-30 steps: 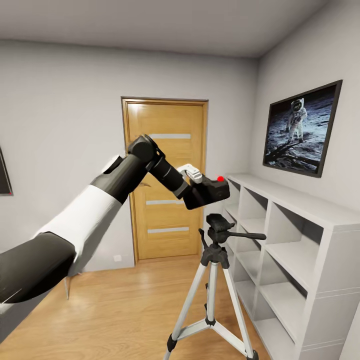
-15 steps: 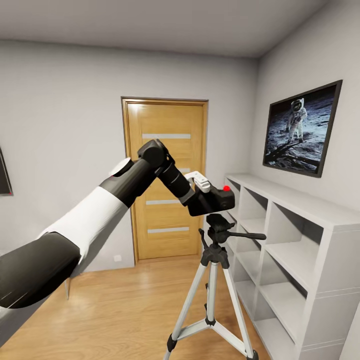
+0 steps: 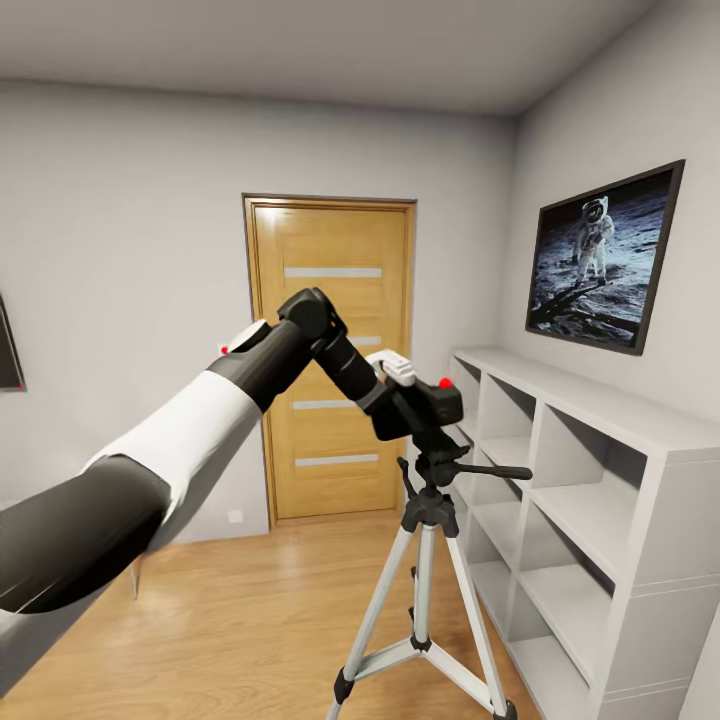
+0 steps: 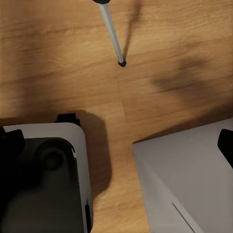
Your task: Attach the digital camera to the camera tripod in the bedroom.
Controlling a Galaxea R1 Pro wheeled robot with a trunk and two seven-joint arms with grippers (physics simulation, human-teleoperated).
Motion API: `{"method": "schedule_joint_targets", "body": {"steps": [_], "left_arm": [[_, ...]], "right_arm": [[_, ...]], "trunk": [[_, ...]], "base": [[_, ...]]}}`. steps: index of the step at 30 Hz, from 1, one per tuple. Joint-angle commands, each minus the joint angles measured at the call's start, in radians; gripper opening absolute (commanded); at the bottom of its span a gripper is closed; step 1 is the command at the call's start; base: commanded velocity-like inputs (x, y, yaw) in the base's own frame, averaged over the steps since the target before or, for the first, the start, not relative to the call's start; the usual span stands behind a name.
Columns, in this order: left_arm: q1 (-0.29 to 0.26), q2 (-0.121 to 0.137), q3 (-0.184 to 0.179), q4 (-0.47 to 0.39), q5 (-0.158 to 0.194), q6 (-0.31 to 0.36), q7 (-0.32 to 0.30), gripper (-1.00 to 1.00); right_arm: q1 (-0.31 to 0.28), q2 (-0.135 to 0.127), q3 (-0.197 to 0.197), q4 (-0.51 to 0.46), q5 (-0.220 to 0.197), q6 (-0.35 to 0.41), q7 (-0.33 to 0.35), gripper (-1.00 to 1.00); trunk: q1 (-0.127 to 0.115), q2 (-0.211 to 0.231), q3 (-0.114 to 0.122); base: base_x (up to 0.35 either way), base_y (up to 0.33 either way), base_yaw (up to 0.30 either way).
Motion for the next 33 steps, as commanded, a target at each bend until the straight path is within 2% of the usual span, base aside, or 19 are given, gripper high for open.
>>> {"method": "schedule_joint_targets", "body": {"steps": [1, 13, 19, 33], "left_arm": [[-0.002, 0.000, 0.011, 0.011, -0.010, 0.010, -0.013, -1.00], [-0.004, 0.000, 0.022, 0.016, -0.007, 0.010, -0.013, -1.00], [-0.004, 0.000, 0.022, -0.019, -0.007, 0.010, -0.013, -1.00], [-0.005, 0.000, 0.022, -0.026, -0.007, 0.010, -0.013, -1.00]], "right_arm": [[-0.001, 0.000, 0.003, 0.003, -0.006, -0.003, -0.001, 1.00], [-0.001, 0.000, 0.003, 0.003, -0.006, -0.003, -0.001, 1.00], [-0.001, 0.000, 0.003, 0.003, -0.006, -0.003, -0.001, 1.00], [-0.001, 0.000, 0.003, 0.003, -0.006, -0.003, -0.001, 1.00]], "trunk": [[0.000, -0.001, 0.000], [0.000, -0.001, 0.000], [0.000, -0.001, 0.000], [0.000, -0.001, 0.000]], "base": [[0.000, 0.000, 0.000], [0.000, 0.000, 0.000], [0.000, 0.000, 0.002], [0.000, -0.001, 0.059]]}}
